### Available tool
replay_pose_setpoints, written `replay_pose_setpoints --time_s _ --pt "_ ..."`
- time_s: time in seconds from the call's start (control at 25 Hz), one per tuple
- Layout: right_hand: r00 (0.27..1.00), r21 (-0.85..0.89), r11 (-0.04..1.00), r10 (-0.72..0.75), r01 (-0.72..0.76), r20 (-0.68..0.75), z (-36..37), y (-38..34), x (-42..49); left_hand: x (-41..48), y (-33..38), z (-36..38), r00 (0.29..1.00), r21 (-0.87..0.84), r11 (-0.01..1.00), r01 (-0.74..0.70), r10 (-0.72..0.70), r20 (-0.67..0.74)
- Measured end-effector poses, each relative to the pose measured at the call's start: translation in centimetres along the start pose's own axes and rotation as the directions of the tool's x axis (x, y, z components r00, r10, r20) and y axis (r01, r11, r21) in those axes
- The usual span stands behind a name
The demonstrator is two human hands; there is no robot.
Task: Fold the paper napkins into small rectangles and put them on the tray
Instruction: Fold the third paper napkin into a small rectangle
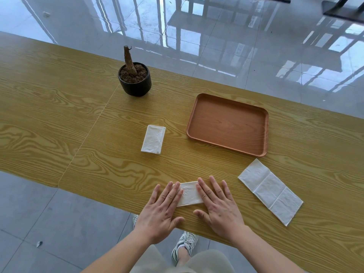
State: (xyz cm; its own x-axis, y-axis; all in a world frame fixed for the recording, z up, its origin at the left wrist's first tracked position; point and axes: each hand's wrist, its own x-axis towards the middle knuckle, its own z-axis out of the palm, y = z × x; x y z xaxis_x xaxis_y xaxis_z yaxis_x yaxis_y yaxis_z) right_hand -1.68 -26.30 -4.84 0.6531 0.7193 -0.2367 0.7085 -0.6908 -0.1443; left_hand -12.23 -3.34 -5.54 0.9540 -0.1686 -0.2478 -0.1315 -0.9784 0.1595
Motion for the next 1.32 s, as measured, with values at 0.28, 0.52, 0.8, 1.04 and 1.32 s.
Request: replay_pose_setpoints --time_s 0.28,0.52,0.8,1.04,1.32 --pt "0.994 0.027 0.994 -0.111 0.111 0.002 0.2 -3.0 2.4 0.1 0.3 -0.3 1.000 -0.034 0.999 0.006 -0.006 -0.010" --pt "0.999 -0.013 0.999 0.032 -0.031 0.025 -0.3 1.5 0.0 0.1 0.5 -0.6 0.997 -0.064 0.998 0.008 -0.013 -0.081" --pt "1.000 0.036 0.999 -0.013 0.014 -0.006 0.3 -0.5 -1.3 4.3 1.1 -4.3 0.924 -0.270 0.909 0.317 -0.361 -0.130" --pt "1.000 0.055 0.998 0.002 -0.001 -0.031 0.6 -0.3 -1.7 6.3 0.8 -5.7 0.875 -0.205 0.851 0.484 -0.473 0.101" --pt "0.986 0.217 0.975 0.090 -0.058 -0.141 -0.2 -0.8 -1.4 6.2 0.7 -6.5 0.808 -0.567 0.592 0.573 -0.524 0.269"
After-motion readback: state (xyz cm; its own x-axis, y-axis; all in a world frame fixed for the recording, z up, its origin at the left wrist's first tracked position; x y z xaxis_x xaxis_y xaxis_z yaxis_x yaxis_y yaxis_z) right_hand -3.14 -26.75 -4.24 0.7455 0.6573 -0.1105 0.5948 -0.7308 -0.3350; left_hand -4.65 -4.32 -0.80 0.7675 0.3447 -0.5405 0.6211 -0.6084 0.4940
